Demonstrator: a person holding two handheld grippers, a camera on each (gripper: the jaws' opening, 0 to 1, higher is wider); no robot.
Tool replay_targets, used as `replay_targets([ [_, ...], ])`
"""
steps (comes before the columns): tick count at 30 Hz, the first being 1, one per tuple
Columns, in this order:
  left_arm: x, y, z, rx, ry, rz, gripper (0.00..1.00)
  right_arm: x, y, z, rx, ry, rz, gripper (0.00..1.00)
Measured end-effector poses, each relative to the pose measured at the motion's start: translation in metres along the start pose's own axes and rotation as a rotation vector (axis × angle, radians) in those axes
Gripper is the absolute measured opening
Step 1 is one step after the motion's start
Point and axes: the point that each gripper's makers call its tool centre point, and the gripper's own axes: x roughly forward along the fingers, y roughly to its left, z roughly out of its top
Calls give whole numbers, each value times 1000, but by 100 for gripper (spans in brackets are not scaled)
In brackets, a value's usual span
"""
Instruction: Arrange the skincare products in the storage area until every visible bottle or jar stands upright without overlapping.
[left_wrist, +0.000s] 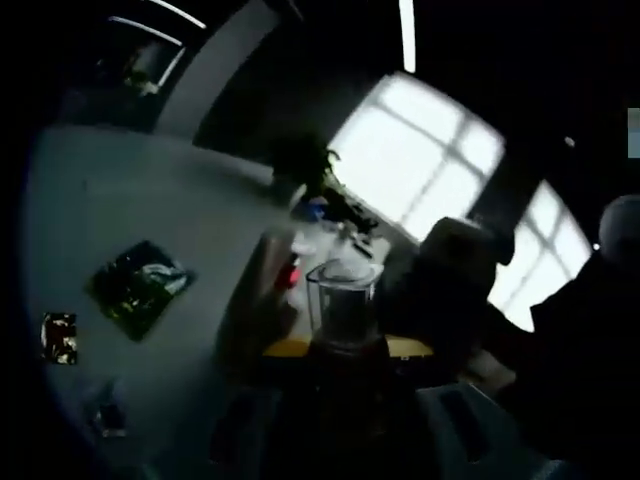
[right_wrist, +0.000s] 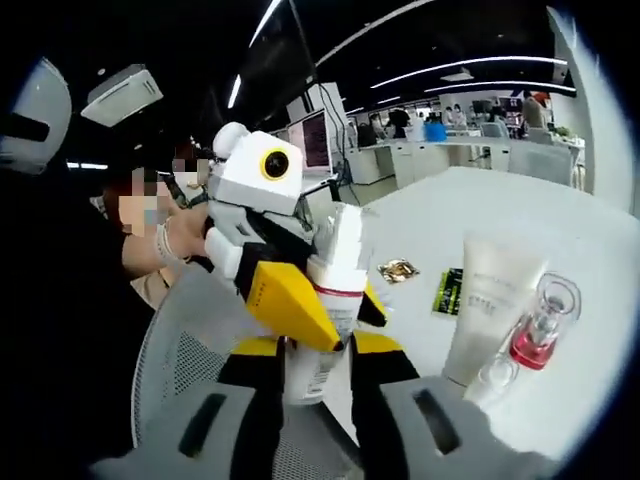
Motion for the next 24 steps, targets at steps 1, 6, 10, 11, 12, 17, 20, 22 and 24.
replay_targets([
  [1,0,2,-2,15,11,9,20,-1,1,-1,7,7,8,26],
  [6,-3,10,-2,33,23,40,20,-4,-7,-4,22,16,-18,32],
  [10,-4,26,-4,61,36,101,20,-9,-13,-2,36,-5,-27,33],
  [11,-4,28,-5,56,39,108,20,-8,-12,6,73,-52,-20,35],
  [12,-4,32,-5,62,40,120,20,-9,-12,10,90,-81,-18,35],
  [17,0,38,-12,134,84,156,20,-14,-31,25,220,-192,-67,31],
  [20,5,41,-15,160,94,177,20,-11,-42,23,277,-188,-122,29],
  [22,9,44,-15,188,91,194,20,-7,-46,22,303,-191,-146,31],
  [24,11,45,-15,211,92,203,20,-3,-51,21,333,-203,-168,33],
])
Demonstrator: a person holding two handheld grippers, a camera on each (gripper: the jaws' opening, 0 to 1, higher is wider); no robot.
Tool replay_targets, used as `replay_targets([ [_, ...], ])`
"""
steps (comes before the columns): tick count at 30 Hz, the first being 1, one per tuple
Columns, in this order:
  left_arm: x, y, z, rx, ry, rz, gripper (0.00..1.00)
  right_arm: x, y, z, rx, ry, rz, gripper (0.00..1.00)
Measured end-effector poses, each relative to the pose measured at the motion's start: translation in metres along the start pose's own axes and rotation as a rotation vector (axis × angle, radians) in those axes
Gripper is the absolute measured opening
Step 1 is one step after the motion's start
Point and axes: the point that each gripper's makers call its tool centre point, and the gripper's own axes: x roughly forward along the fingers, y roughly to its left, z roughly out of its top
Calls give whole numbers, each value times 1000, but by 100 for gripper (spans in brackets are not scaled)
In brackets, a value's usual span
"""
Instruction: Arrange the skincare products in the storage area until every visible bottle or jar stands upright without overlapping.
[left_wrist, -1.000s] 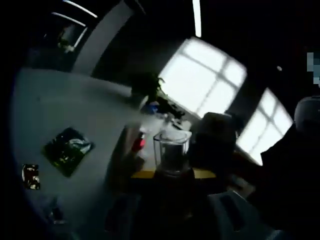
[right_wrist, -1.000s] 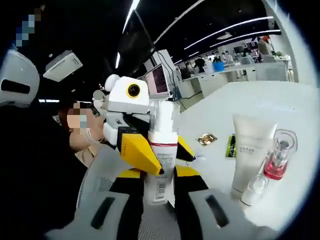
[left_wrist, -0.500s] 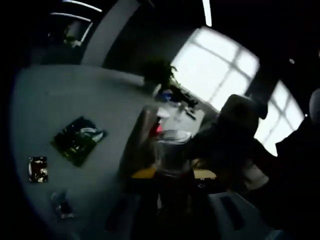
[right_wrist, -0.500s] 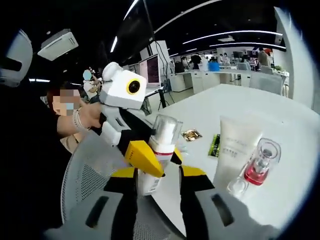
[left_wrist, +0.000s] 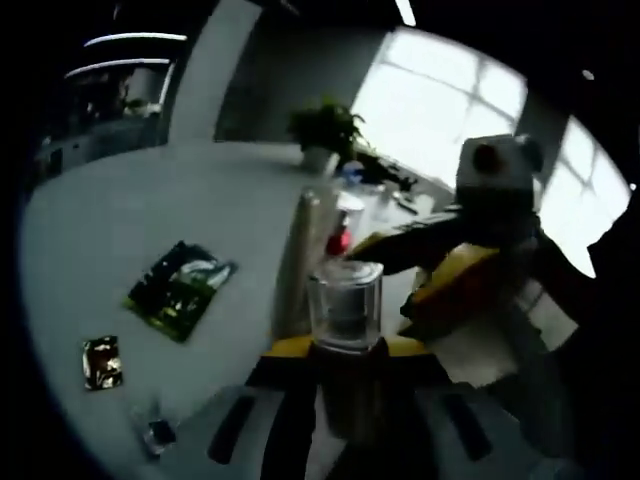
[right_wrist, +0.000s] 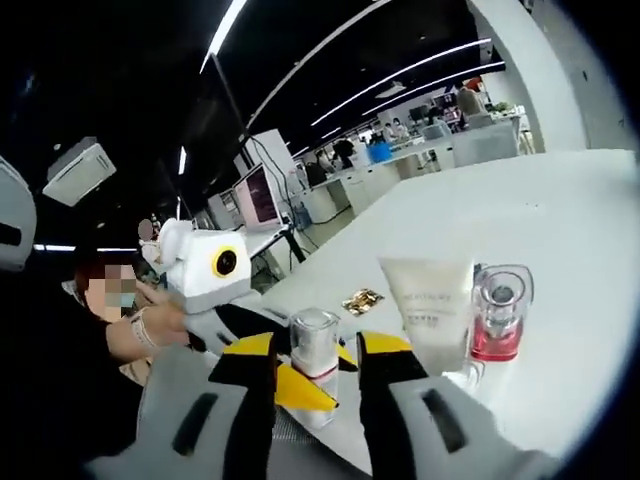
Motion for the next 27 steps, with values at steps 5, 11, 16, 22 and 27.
replay_targets([
  [5,3,1,0,80,1,36,20,9,1,3,51,-41,-3,32],
  [11,5,2,-5,70,11,28,20,19,-1,-3,-3,-7,-18,28],
  [16,5,5,-11,73,29,36,20,24,0,-7,-79,25,-22,22],
  [22,3,14,-17,172,62,65,20,32,3,-13,-192,33,-16,21],
  [27,3,23,-27,227,129,84,23,38,-5,-24,-303,54,-34,21],
])
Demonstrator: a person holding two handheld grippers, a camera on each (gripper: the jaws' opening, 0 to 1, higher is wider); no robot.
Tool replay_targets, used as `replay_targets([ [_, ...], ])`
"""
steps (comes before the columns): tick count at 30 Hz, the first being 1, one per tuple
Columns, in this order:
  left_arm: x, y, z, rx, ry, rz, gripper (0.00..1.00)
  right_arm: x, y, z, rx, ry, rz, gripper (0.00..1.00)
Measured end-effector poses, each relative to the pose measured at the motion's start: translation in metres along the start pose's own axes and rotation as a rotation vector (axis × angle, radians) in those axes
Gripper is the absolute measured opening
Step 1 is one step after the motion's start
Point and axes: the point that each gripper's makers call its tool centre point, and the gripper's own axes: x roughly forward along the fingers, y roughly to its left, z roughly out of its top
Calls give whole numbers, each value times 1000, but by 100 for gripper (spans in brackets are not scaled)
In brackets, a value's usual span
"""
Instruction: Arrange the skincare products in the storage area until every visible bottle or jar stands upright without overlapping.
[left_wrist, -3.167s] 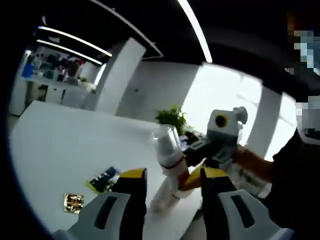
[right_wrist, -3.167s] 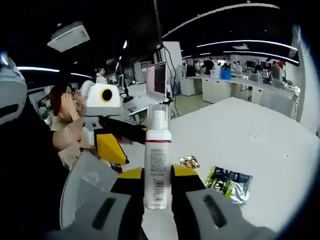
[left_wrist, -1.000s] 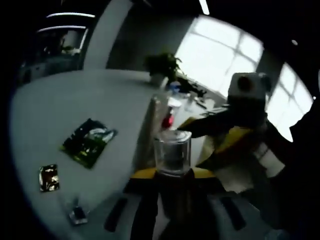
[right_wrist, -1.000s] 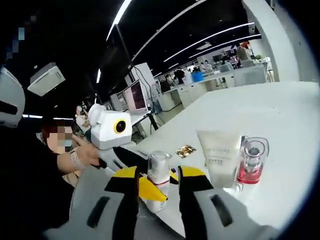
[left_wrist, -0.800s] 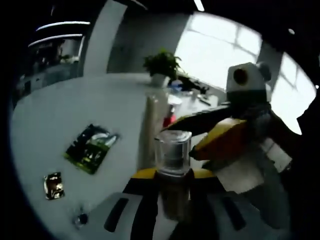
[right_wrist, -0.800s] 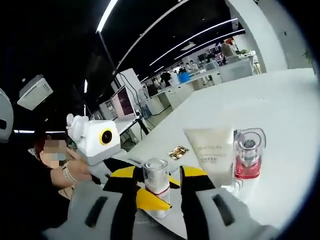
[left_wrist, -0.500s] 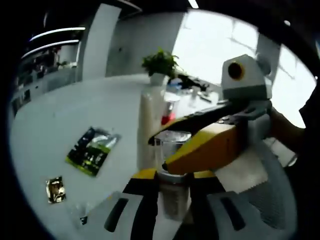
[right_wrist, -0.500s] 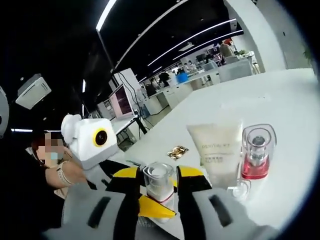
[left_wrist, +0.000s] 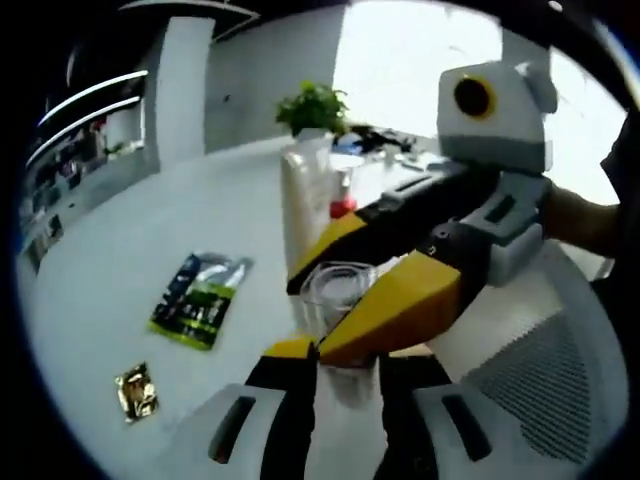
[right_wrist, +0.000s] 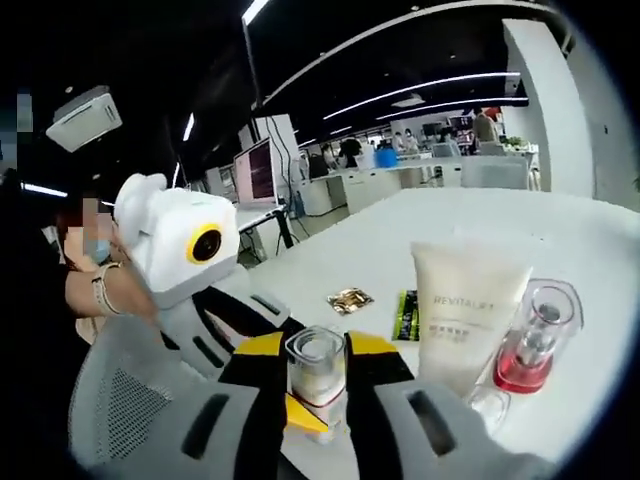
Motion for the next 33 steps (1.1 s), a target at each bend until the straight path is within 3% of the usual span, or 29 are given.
replay_targets([
  [2,1,2,-1,8,1,-1,23,0,0,-2,24,-9,9,21],
  [5,4,1,-3,54,8,-18,19,2,1,-3,-21,-16,7,21],
  [8,9,1,-11,61,52,-24,19,5,4,-6,-50,3,15,21],
  [17,20,7,-17,73,74,-15,18,7,-1,-16,-68,61,-9,21],
  [23,22,10,-13,90,46,-5,18,5,-6,-15,-64,57,-30,22],
  [33,24,10,-12,100,47,-16,18,1,-12,-14,-35,56,-56,27],
])
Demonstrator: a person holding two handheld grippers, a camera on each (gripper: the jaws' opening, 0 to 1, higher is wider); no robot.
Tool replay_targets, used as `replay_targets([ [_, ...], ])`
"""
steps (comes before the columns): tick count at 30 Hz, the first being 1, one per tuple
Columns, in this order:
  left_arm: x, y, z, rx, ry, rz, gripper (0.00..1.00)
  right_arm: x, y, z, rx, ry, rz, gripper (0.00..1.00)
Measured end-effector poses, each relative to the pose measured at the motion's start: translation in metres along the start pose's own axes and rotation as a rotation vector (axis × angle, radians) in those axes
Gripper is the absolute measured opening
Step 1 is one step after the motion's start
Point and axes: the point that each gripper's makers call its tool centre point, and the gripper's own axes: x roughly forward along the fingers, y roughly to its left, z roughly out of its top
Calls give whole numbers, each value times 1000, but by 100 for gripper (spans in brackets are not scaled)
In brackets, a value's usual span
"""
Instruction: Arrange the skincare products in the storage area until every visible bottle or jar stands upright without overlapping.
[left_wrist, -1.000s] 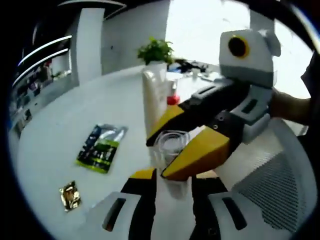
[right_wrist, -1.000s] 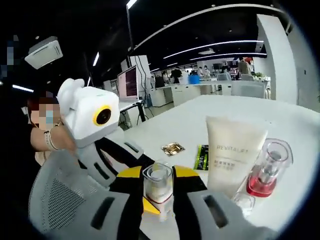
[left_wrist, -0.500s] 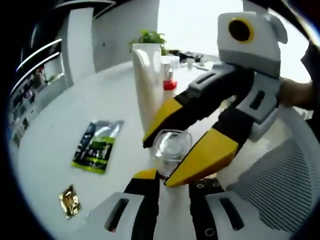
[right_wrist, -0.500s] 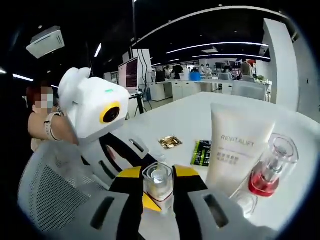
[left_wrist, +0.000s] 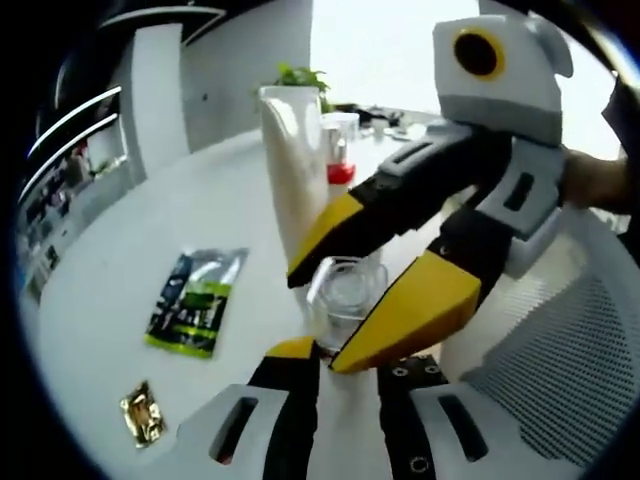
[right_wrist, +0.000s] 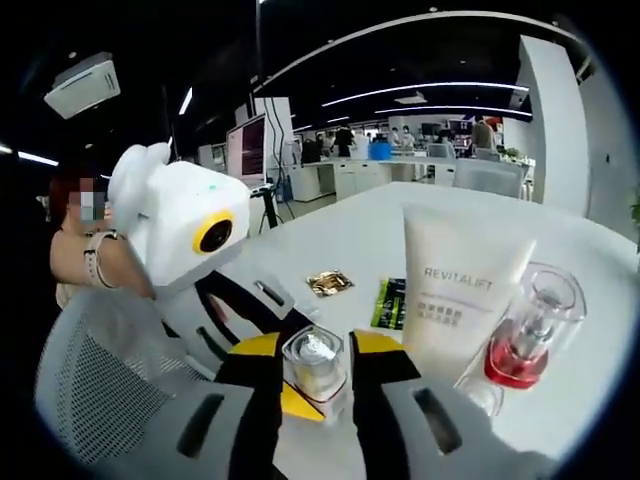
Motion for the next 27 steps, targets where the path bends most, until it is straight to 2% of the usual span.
replay_targets([
  [2,0,0,0,-8,-3,-1,18,-4,-1,3,0,-12,-8,28],
  [5,1,0,0,2,-3,1,18,-8,5,7,27,-25,19,26],
  [10,2,3,1,4,-4,9,18,-17,4,12,-10,-21,0,26],
  [16,3,2,2,19,0,4,18,-25,2,12,-10,-18,-4,25],
  [22,4,4,1,36,4,17,20,-43,1,16,-31,-16,-13,25],
  [27,4,2,5,32,-7,14,22,-65,-6,10,-36,1,-35,25],
])
